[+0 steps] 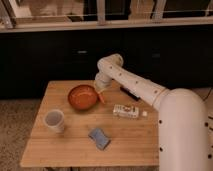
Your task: Push the ceramic bowl across the table
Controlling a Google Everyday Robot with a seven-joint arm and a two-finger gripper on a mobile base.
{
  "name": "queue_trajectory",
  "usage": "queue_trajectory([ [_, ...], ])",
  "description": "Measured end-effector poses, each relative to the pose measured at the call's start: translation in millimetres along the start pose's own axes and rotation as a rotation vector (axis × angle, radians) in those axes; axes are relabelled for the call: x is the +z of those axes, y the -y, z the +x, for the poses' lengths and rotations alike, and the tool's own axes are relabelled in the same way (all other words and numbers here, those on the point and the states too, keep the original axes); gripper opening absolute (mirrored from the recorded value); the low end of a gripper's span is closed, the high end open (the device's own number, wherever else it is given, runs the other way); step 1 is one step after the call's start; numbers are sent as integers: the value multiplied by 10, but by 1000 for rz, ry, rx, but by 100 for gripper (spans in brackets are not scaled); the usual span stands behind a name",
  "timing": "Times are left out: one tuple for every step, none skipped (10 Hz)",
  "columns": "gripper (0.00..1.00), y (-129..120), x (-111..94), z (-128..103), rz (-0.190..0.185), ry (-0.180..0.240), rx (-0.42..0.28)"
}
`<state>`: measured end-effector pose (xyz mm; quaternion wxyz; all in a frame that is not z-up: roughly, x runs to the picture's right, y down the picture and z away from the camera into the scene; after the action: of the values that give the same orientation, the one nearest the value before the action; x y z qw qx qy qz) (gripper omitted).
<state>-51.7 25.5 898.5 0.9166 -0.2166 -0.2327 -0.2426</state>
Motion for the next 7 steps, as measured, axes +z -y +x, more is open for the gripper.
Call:
queue_trajectory([
  [0, -6, 59, -107, -6, 22, -23],
  [0, -33, 96, -160, -11, 34, -37],
  [0, -116, 167, -278, -20, 59, -60],
  [0, -159, 202, -342, -21, 73, -72],
  [0, -197, 224, -409, -19, 86, -80],
  [0, -239, 254, -472, -9, 104, -84],
  [0, -269, 296, -481, -5, 111, -83],
])
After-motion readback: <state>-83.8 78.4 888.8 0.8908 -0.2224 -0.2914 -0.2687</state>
